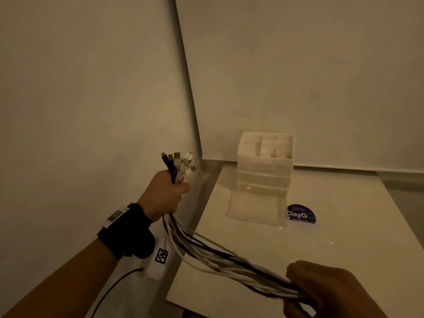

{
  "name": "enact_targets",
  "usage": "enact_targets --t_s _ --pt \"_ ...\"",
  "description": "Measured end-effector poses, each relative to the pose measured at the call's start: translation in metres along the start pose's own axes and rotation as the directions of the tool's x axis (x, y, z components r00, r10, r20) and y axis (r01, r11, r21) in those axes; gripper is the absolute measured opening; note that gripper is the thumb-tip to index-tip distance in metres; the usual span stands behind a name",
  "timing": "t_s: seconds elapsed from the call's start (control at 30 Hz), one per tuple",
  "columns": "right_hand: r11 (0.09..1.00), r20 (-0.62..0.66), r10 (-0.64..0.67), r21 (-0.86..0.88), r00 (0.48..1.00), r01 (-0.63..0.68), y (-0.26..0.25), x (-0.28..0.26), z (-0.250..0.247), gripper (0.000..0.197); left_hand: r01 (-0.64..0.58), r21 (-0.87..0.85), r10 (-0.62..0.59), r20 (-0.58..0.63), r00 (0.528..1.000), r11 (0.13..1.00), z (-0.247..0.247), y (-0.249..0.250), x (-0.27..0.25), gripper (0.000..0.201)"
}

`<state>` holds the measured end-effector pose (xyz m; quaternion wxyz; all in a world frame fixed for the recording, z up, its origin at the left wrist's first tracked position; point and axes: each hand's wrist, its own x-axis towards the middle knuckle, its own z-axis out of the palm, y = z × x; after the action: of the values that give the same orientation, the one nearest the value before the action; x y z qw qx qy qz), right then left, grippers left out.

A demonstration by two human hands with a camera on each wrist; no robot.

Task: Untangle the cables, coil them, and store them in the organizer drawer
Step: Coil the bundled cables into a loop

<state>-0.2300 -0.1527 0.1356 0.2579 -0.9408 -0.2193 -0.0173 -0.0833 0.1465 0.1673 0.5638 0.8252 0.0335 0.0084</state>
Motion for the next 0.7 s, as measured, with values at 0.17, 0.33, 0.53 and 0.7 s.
enact_targets --t_s 0.17,0.33,0.53,0.7 --pt "0.99 -0.04 0.123 0.069 0.992 -0.12 -0.004 -0.002 0.006 0.043 -0.05 0.076 0.067 -0.238 0.969 0.996 -0.007 -0.003 0.011 0.041" --pt "0.956 0.049 0.275 0.088 0.96 -0.279 -0.002 -0.001 0.019 0.04 -0.147 0.402 0.3 -0.351 0.887 0.904 0.004 0.005 0.01 0.029" --pt "0.979 0.045 0.147 -0.152 0.988 -0.138 -0.027 0.008 -0.009 0.015 -0.145 0.481 0.326 -0.317 0.89 0.865 0.027 -0.001 0.021 0.021" --pt "0.968 -0.289 -0.239 -0.141 0.927 0.206 -0.017 0.016 -0.044 0.014 -0.288 0.079 0.287 0.027 0.957 0.954 0.08 0.011 -0.003 0.013"
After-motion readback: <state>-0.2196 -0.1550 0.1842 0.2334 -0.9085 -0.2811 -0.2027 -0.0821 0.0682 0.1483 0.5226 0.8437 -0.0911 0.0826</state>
